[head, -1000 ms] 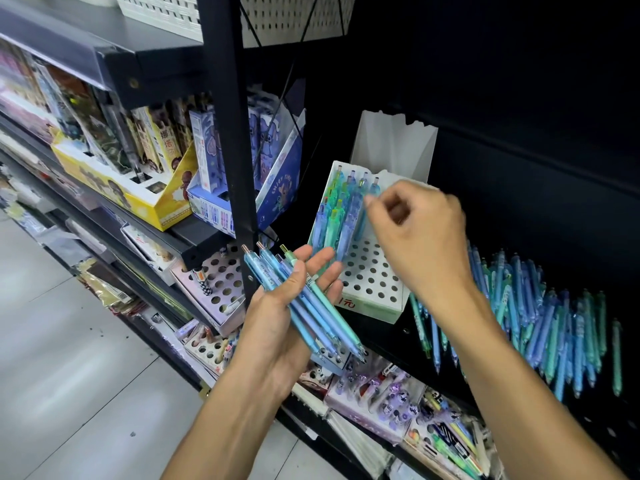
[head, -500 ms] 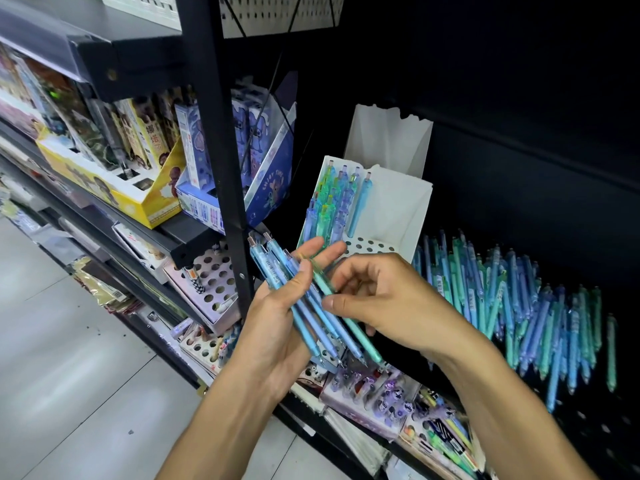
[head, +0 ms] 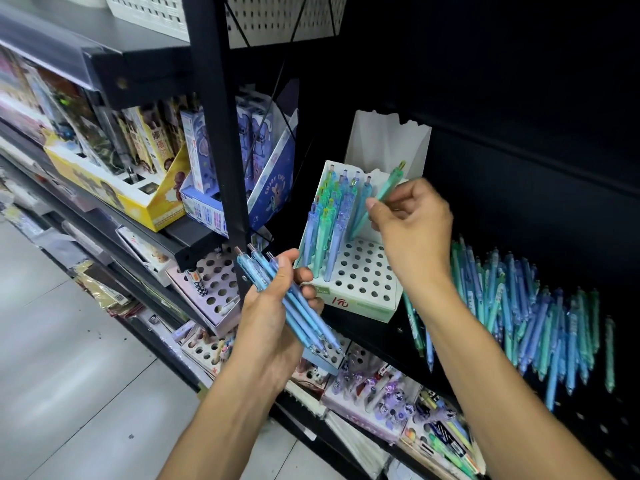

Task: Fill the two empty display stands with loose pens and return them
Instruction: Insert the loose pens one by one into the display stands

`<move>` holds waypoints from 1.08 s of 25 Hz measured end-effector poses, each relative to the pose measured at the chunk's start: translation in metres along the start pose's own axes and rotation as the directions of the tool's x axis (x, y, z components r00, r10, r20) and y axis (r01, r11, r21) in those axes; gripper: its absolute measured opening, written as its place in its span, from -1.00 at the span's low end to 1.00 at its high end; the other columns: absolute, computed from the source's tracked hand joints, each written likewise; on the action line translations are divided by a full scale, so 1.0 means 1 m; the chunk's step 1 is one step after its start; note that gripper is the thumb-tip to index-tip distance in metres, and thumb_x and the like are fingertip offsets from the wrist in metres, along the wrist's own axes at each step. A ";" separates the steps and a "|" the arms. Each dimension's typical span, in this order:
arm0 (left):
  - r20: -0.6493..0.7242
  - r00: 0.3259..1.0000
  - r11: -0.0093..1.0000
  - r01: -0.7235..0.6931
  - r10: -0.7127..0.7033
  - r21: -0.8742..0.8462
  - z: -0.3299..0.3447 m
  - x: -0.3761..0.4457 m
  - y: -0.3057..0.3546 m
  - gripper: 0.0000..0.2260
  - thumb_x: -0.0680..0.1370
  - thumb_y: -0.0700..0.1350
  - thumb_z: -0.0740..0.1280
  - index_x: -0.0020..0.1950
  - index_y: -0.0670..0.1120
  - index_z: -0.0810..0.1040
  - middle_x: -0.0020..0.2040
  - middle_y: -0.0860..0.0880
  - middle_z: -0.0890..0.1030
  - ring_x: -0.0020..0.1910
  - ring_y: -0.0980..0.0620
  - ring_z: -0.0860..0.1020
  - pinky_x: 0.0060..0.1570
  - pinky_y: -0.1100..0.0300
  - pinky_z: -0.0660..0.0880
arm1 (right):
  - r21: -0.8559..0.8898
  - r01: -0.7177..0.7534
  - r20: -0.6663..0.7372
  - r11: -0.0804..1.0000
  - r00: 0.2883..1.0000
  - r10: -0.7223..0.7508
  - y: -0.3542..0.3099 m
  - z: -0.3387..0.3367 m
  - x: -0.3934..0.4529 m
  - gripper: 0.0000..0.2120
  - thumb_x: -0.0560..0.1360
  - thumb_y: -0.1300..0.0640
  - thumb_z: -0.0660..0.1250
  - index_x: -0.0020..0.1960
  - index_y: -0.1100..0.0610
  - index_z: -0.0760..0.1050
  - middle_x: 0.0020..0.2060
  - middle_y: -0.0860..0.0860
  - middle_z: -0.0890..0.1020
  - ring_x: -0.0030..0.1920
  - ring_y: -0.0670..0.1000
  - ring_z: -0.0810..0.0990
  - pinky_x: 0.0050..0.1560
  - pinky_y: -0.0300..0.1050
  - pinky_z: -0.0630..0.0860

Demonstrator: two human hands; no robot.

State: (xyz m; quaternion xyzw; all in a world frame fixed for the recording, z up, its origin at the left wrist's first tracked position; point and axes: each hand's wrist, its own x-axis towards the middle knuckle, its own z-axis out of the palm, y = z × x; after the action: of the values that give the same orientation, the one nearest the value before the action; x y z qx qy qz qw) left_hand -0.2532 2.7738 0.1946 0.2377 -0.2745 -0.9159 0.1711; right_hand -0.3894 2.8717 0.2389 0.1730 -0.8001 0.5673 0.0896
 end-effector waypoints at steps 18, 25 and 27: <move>0.116 0.993 0.978 -0.028 0.004 0.207 0.008 -0.011 0.002 -0.74 0.57 -0.02 0.28 0.17 -0.10 0.61 0.08 -0.17 0.67 -0.13 -0.04 0.60 -0.20 0.13 0.54 | -0.188 0.158 0.265 0.969 0.959 -0.105 -0.023 -0.008 -0.054 -0.86 0.55 0.04 0.38 -0.17 0.03 0.59 -0.37 -0.14 0.63 -0.41 -0.18 0.55 -0.34 -0.31 0.43; 0.165 0.986 0.978 -0.008 -0.027 0.210 0.015 -0.015 -0.007 -0.69 0.56 0.02 0.27 0.22 -0.08 0.62 0.04 -0.18 0.68 -0.01 -0.08 0.65 -0.06 0.09 0.58 | 0.045 -0.139 0.735 0.989 0.676 0.061 -0.009 -0.019 -0.053 -0.91 0.53 0.27 0.42 0.02 0.24 0.63 -0.20 0.22 0.66 -0.33 -0.04 0.56 -0.21 -0.16 0.56; 0.170 0.985 0.983 0.002 -0.034 0.184 0.017 -0.015 -0.009 -0.68 0.57 0.03 0.25 0.19 -0.12 0.62 0.06 -0.17 0.69 0.01 -0.08 0.68 -0.07 0.10 0.62 | 0.103 -0.258 0.691 0.961 0.713 0.117 -0.010 -0.021 -0.057 -0.93 0.48 0.32 0.45 -0.04 0.26 0.60 -0.22 0.18 0.68 -0.36 -0.06 0.58 -0.29 -0.22 0.53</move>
State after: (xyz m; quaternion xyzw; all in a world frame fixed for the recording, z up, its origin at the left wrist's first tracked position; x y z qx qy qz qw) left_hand -0.2514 2.7950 0.2072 0.1750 -0.3691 -0.9054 0.1157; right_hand -0.3343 2.8980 0.2352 0.2934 -0.7320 0.5454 -0.2838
